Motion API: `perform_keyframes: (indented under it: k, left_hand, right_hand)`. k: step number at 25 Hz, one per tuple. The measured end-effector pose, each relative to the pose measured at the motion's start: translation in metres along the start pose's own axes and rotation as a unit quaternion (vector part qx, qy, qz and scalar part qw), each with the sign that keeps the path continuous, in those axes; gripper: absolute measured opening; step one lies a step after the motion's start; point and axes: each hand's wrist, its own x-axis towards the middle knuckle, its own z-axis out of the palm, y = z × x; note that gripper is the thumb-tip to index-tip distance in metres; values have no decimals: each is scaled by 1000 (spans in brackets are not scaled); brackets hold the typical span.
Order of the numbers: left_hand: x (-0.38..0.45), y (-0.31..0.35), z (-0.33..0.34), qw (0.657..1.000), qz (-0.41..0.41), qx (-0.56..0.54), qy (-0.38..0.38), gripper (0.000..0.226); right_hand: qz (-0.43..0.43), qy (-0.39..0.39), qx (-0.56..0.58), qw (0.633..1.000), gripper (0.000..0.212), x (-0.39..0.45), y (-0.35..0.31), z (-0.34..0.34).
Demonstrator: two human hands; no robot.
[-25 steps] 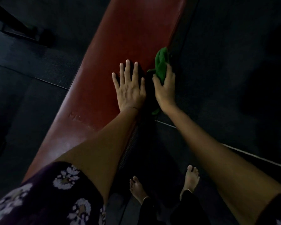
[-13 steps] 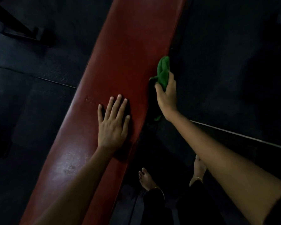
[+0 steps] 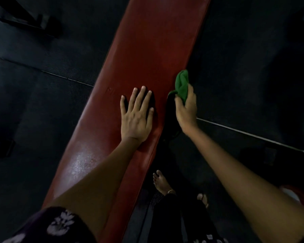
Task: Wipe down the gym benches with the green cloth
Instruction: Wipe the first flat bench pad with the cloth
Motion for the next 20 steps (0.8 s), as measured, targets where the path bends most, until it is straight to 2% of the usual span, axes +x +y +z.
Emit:
perform_keyframes:
  k: [5,11,15,17,20]
  left_hand:
    - [-1,-4,-1,1000,-8,5,-1,52]
    - [-4,-9,-15,994,5,-97,-48,50]
    - [-92,-7,-27,997,-9,-79,-16,47]
    - [-147,-21,-29,999,-4,-44,-30,49]
    - [-191,-50,-27,999,-16,16,-47,53]
  right_hand:
    - [10,12,-3,1000,51,33,-18,4]
    - [-17,-44,-44,998,54,-82,20,14]
    - [13,-29,-33,999,54,-63,11,10]
    - [22,-14,-27,999,54,-62,8,10]
    - [-1,-21,-39,999,54,-117,24,23]
